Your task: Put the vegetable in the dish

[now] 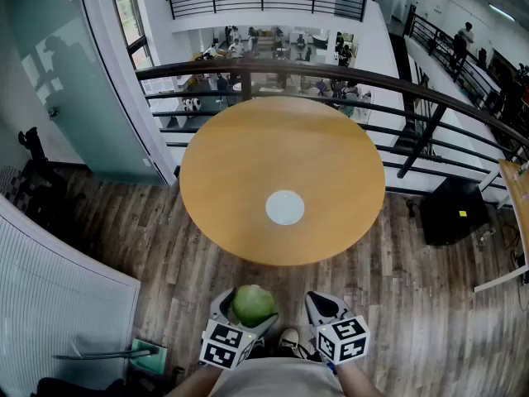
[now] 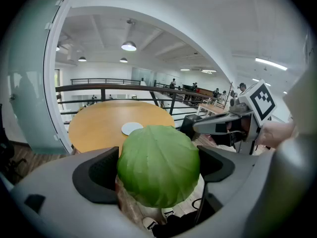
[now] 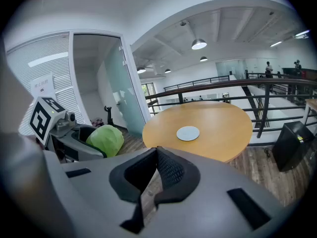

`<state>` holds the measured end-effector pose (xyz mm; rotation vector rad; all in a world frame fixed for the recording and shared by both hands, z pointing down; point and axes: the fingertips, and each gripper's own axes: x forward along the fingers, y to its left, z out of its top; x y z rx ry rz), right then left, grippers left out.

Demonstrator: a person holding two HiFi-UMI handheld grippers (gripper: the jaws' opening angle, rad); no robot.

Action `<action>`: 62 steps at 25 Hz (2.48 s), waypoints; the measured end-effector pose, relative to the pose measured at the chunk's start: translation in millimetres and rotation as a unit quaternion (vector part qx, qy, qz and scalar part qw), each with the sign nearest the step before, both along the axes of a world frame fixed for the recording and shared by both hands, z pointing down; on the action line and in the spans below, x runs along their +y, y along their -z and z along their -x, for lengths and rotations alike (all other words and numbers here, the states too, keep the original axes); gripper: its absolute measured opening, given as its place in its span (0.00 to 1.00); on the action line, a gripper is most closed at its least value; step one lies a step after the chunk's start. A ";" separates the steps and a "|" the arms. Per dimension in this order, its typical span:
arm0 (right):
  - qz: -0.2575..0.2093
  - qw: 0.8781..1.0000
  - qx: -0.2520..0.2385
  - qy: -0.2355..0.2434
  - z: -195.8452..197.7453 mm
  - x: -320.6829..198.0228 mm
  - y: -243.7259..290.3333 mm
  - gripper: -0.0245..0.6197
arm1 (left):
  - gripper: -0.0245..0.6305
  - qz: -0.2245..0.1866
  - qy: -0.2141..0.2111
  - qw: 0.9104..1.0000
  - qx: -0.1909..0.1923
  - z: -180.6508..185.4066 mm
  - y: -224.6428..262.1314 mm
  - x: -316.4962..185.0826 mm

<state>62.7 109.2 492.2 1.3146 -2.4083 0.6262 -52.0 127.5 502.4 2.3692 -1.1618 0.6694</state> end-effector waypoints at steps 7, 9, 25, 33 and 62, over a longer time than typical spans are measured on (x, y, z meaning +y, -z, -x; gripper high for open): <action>0.004 1.000 -0.001 -0.003 -0.6 0.8 -0.8 0.07 | 0.77 0.002 0.001 1.000 0.000 0.6 -1.6 0.9; 0.006 1.000 0.002 -0.004 0.1 0.9 -0.8 0.07 | 0.77 0.003 0.002 1.000 0.000 1.8 -0.6 1.3; -0.002 1.000 -0.012 -0.027 1.7 2.2 1.9 0.07 | 0.77 -0.002 -0.001 1.000 0.004 8.2 0.8 3.3; -0.005 0.999 -0.004 -0.038 13.2 7.4 3.6 0.07 | 0.77 -0.006 -0.009 1.000 0.010 22.6 2.0 6.2; -0.004 0.997 -0.007 -0.071 22.4 -54.7 -12.2 0.07 | 0.77 -0.008 -0.035 0.999 0.012 40.5 -8.4 -65.4</action>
